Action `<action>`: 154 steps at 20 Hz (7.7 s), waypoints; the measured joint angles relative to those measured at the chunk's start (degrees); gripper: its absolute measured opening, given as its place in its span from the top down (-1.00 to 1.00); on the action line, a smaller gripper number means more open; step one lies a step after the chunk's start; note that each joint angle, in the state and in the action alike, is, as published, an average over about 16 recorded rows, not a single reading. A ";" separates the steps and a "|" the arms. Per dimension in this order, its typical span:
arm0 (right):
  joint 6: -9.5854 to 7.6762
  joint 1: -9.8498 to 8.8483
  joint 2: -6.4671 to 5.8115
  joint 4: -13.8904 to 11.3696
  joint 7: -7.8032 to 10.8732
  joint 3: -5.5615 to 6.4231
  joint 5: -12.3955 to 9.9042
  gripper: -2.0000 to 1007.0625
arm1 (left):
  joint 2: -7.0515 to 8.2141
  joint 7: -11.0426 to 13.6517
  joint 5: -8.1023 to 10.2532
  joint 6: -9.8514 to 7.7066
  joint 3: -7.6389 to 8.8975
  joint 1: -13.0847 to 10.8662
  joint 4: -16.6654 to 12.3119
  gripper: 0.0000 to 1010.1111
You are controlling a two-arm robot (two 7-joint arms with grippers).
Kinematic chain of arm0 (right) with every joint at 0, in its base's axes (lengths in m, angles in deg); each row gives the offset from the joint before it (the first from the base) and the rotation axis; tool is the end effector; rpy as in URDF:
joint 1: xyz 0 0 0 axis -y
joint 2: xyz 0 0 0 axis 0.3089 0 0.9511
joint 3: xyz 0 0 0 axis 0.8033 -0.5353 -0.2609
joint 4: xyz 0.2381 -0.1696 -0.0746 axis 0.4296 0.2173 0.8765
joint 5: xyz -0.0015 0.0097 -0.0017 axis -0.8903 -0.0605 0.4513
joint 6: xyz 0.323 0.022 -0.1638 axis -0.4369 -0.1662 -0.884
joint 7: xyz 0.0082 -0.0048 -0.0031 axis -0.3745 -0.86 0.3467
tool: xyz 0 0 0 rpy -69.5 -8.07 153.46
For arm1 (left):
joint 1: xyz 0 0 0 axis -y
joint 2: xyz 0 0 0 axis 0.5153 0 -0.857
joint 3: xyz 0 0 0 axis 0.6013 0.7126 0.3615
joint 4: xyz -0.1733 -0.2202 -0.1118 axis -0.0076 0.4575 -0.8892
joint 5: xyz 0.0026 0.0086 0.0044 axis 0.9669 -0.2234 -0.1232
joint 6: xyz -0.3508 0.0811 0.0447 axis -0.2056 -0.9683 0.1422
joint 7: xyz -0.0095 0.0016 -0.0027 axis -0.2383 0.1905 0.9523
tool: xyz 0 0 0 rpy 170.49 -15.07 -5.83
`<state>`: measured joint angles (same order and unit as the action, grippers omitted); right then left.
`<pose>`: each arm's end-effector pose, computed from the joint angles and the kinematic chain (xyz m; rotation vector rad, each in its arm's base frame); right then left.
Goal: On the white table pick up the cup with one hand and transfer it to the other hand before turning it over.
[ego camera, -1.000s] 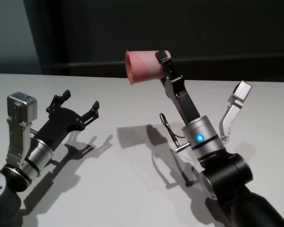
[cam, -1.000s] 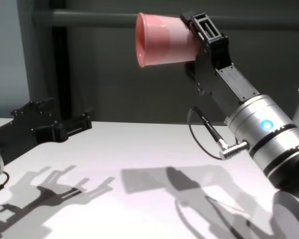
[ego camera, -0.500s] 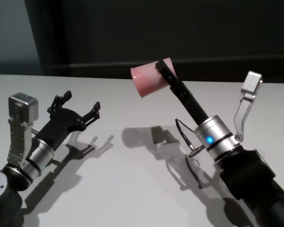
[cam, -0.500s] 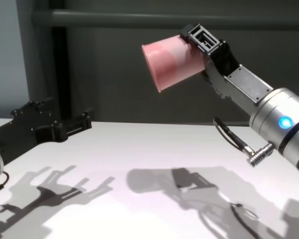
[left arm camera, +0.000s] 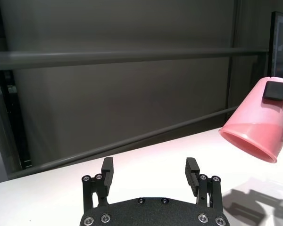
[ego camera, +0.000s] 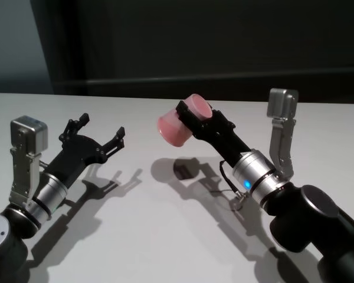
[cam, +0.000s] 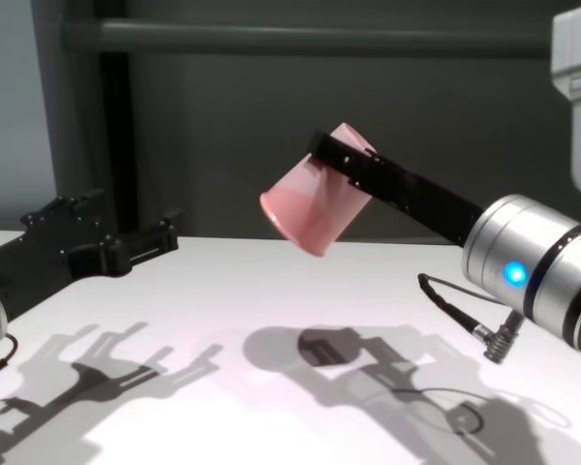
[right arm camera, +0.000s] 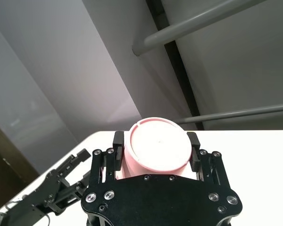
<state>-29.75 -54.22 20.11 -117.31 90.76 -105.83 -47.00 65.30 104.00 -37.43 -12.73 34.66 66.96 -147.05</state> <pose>0.4317 0.1085 -0.2867 0.3812 0.4069 -0.8829 0.4129 0.0403 -0.3346 0.0092 -0.0816 1.0791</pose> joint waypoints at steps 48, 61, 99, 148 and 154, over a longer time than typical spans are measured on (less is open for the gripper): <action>-12.43 8.87 2.64 9.03 -5.57 -9.37 26.18 -0.54 | 0.00 -0.04 0.00 0.00 0.00 -0.02 -0.01 -0.98; -12.22 8.19 3.79 9.88 -4.98 -8.08 27.35 -0.80 | 0.00 -0.04 0.00 0.00 0.00 -0.02 -0.01 -0.98; -11.34 -3.49 0.69 -4.04 -14.94 2.52 33.55 -0.99 | 0.00 -0.03 0.00 0.00 0.00 -0.02 -0.01 -0.98; -6.60 -14.08 2.39 -10.97 -20.31 11.54 41.20 -0.99 | 0.00 -0.03 0.00 0.00 0.00 -0.02 -0.01 -0.98; -6.64 -14.06 2.33 -10.97 -20.27 11.48 41.12 -0.99 | 0.00 -0.03 0.00 0.00 0.00 -0.02 -0.01 -0.98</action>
<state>-36.38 -68.28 22.44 -128.27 70.49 -94.35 -5.89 65.30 103.96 -37.43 -12.73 34.65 66.95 -147.06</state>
